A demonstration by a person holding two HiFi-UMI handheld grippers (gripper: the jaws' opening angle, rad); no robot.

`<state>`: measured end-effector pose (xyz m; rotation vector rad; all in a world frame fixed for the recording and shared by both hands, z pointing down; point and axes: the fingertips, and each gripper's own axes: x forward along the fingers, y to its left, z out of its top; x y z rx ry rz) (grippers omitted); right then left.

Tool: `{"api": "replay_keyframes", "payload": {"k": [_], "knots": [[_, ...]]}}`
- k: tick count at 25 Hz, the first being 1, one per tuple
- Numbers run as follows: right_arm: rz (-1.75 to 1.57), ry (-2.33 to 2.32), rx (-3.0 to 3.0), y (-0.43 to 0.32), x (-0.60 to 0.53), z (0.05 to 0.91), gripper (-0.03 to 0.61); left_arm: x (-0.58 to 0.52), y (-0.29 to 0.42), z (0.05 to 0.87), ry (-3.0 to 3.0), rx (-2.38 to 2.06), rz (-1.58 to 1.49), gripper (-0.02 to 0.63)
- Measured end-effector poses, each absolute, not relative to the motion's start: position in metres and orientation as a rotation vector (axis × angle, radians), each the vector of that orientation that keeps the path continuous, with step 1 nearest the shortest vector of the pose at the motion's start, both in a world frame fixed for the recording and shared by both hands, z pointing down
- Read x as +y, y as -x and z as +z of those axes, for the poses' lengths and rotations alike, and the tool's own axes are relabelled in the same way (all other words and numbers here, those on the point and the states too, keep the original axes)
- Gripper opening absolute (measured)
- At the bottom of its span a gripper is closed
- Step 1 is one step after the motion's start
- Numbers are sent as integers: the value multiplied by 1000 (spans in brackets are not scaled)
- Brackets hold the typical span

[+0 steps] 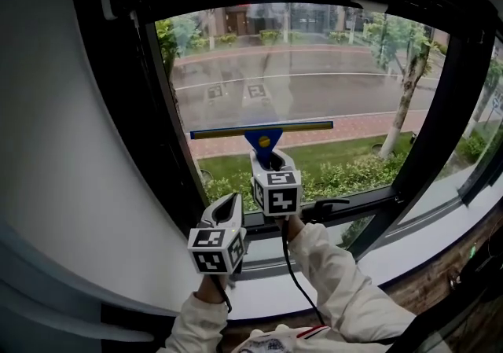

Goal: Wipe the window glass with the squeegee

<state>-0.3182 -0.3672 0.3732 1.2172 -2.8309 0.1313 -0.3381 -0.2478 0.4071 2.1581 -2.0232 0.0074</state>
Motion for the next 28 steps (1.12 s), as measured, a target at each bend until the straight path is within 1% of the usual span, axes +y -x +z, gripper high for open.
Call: {"api": "replay_keyframes", "payload": {"k": [15,28], "knots": [[261,-1125,-2724,318,-356,465,126,-241,335,478,-2064,-1955,134,0],[324,-1056,-2628,320,-346,532,127,-236,334,506,-2018,-1928,142,2]]}}
